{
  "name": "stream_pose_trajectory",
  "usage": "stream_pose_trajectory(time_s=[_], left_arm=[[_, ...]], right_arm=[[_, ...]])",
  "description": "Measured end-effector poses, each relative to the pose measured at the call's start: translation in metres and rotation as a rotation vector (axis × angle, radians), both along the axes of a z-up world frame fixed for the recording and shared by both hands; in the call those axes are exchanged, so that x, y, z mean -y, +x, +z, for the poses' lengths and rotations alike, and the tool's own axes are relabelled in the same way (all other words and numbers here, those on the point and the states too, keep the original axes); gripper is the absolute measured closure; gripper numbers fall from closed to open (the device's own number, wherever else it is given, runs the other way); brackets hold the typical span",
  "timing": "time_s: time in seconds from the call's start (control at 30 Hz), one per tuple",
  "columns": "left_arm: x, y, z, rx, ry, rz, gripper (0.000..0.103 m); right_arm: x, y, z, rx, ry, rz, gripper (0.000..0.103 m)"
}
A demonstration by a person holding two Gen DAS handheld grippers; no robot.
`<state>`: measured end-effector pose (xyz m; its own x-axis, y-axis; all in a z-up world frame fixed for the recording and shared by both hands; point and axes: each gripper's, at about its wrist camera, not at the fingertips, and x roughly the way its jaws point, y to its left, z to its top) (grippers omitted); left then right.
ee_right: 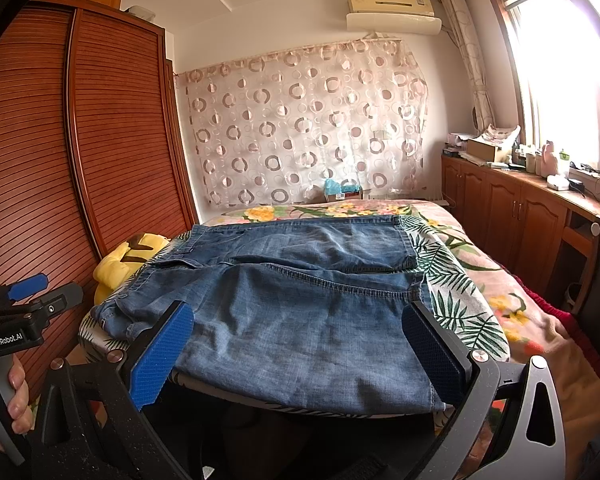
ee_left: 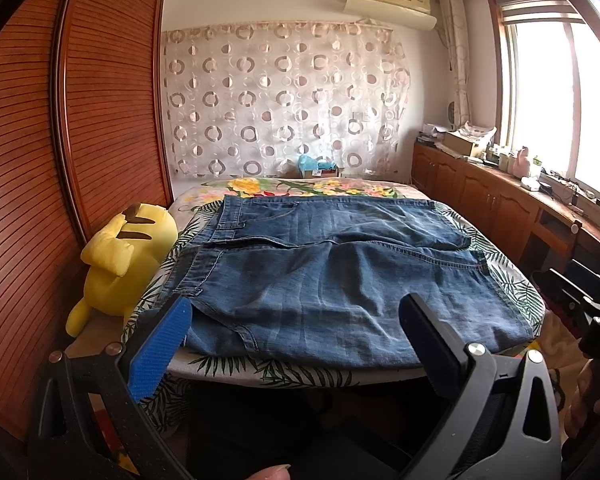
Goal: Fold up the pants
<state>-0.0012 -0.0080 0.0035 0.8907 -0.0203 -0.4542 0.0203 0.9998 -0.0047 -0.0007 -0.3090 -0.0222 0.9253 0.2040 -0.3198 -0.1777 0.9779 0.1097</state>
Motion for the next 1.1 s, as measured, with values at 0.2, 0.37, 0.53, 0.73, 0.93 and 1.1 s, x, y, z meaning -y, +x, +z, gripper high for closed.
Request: stream_pose_trajectory(time_s=[0.2,0.37,0.53,0.73,0.93,1.1], left_arm=[[-0.001,0.0,0.0,-0.001,-0.007,-0.004,0.0],[0.0,0.0,0.0,0.001,-0.01,-0.004,0.0],[-0.001,0.0,0.0,0.0,-0.008,-0.004,0.0],[-0.002,0.003,0.0,-0.007,-0.005,-0.013,0.0],[-0.005,0.01,-0.008,-0.03,-0.009,-0.024,0.0],[-0.012,0.022,-0.02,-0.063,-0.007,-0.02,0.0]], right_arm=[[0.0,-0.001,0.0,0.002,0.0,0.0,0.0],[0.0,-0.001,0.0,0.0,0.0,0.0,0.0],[0.001,0.0,-0.001,-0.001,0.001,0.001,0.0],[0.001,0.002,-0.001,-0.005,-0.002,0.005,0.0],[0.008,0.011,-0.003,-0.019,-0.001,0.017,0.0],[0.014,0.018,-0.004,-0.025,-0.028,0.005,0.0]])
